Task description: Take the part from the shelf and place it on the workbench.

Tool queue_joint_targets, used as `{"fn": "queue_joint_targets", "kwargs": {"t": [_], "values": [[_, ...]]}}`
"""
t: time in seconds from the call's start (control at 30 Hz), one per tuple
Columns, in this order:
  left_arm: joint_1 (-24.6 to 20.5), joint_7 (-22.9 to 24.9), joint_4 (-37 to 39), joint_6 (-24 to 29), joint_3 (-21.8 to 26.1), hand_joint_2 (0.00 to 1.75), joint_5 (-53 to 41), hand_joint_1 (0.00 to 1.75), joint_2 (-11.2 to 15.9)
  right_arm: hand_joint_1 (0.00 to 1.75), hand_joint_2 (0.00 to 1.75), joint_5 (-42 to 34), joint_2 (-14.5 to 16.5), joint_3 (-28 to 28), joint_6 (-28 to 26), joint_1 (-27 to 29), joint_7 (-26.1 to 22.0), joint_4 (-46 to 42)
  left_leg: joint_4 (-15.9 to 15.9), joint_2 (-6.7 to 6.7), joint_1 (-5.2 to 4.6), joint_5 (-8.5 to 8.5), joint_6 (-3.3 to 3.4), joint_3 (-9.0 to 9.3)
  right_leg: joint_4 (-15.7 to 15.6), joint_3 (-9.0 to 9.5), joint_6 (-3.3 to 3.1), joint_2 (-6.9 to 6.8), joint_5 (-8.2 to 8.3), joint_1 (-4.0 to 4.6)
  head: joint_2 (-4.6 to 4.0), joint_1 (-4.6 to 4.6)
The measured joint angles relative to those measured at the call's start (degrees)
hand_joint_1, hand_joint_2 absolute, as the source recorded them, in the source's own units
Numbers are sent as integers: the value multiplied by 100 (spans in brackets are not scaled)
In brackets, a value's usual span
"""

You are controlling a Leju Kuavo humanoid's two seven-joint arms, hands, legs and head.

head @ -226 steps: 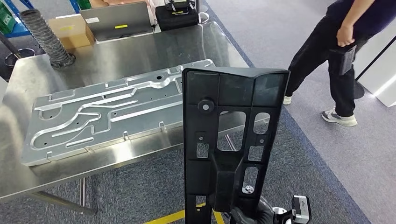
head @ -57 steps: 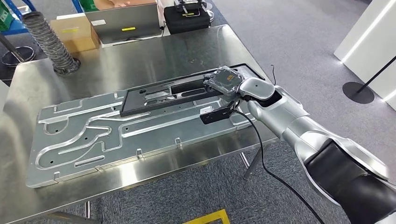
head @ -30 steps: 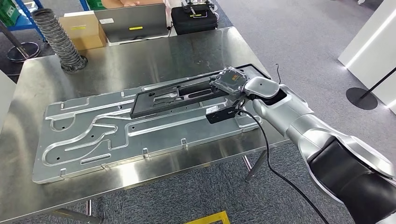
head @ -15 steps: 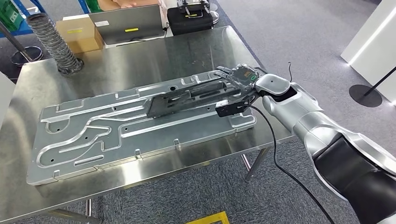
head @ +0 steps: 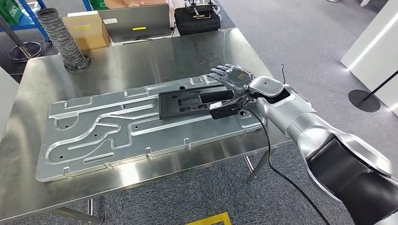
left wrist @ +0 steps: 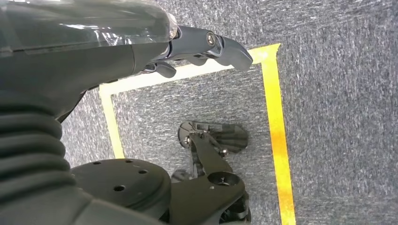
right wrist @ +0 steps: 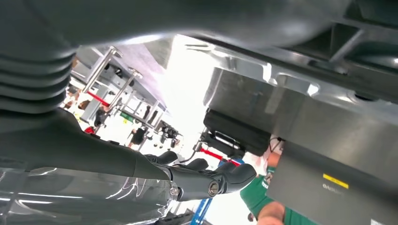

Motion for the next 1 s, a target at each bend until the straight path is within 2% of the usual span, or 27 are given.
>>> {"fn": "queue_joint_targets", "kwargs": {"t": [0.07,0.1,0.17,0.23,0.3,0.37,0.4,0.43,0.47,0.57,0.6,0.63,0.7,0.73,0.77,0.8,0.87,0.9,0.93,0.97,1.0], "values": [[-1,7,0,0,35,0,13,0,-1,0,0,1,62,-20,0,-30,-1,15,35,-1,-20,-22,-41,-15,-741,363,-50,-1,260,27,0,-1],[0,9,0,0,45,0,15,0,-1,0,0,2,89,-30,0,-39,-1,24,45,0,-28,-29,-67,-25,-923,443,-74,1,293,43,0,-1],[2,14,0,-5,54,0,23,0,-2,0,0,5,121,-42,0,-41,-2,38,36,4,-33,-24,-124,-32,-986,449,-122,9,285,58,0,-1],[2,42,0,-35,60,0,45,0,-1,0,0,8,121,-50,-1,-43,-8,46,89,7,-30,-82,-184,-56,-1030,466,-186,-3,314,31,0,-1],[1,94,1,-87,78,0,70,0,1,0,0,9,100,-56,-1,-51,-14,53,519,11,-20,-367,-239,-236,-1069,486,-242,-29,344,9,0,-2],[6,143,1,-134,98,0,93,0,1,0,0,9,59,-56,2,-48,-19,63,1288,13,-5,-746,-283,-569,-1069,479,-263,-44,356,14,0,-2],[9,165,2,-153,109,0,102,0,1,0,0,9,43,-56,3,-40,-21,69,1568,14,4,-841,-296,-690,-1065,474,-263,-47,358,15,0,-2],[11,182,2,-167,123,0,109,0,1,0,0,9,32,-56,2,-32,-22,77,1646,14,12,-825,-304,-715,-1058,469,-262,-48,360,14,0,-2],[11,198,2,-177,137,0,111,0,1,0,0,9,28,-56,1,-25,-21,83,1483,15,20,-700,-305,-623,-1047,465,-259,-47,361,13,0,-2],[2,226,2,-187,171,0,106,0,1,0,0,9,22,-64,-8,-22,-13,93,363,6,27,-215,-259,-49,-999,447,-215,-37,360,18,0,-2],[-1,233,2,-189,177,0,99,0,1,0,0,9,20,-67,-10,-23,-9,95,155,2,19,-147,-229,45,-989,432,-181,-32,370,25,0,-2],[-1,240,2,-190,181,0,88,0,1,0,0,9,17,-71,-12,-23,-6,98,79,-3,7,-129,-195,67,-988,415,-142,-28,388,30,0,-2],[3,249,3,-190,184,0,68,0,0,0,0,8,15,-73,-14,-20,1,109,63,3,1,-62,-120,35,-998,390,-64,-23,421,28,0,-1],[3,251,3,-190,184,0,61,0,-1,0,0,8,19,-75,-15,-19,4,116,36,8,7,-19,-77,20,-965,366,-35,-18,373,20,0,-1],[-2,252,4,-190,184,0,58,0,-2,0,0,8,29,-77,-15,-20,6,125,7,18,14,28,-31,-4,-841,311,-13,-10,243,14,0,-1],[-7,253,4,-190,184,0,55,0,-4,0,0,7,47,-78,-15,-19,9,134,-17,27,21,77,5,-41,-593,215,3,-3,30,7,0,-1],[-16,253,5,-190,184,0,51,0,-5,0,0,7,104,-79,-13,-11,19,158,-18,38,7,158,39,-148,159,-39,25,6,-468,1,0,-1],[-16,253,5,-190,184,0,49,0,-5,0,0,7,133,-79,-10,-2,26,172,-14,39,0,199,40,-207,486,-123,34,7,-624,1,0,0],[-16,253,6,-192,184,0,44,0,-5,0,0,7,159,-79,-4,5,33,185,-9,40,-6,242,39,-266,641,-120,35,7,-666,1,0,0],[-17,254,8,-194,184,0,37,0,-5,0,0,7,180,-80,6,9,40,196,1,40,-11,285,35,-326,578,-7,29,7,-599,2,0,0],[-17,255,9,-197,184,0,30,0,-7,0,0,7,196,-81,16,6,45,204,13,39,-14,327,27,-382,298,218,12,7,-454,3,0,-1]]}}
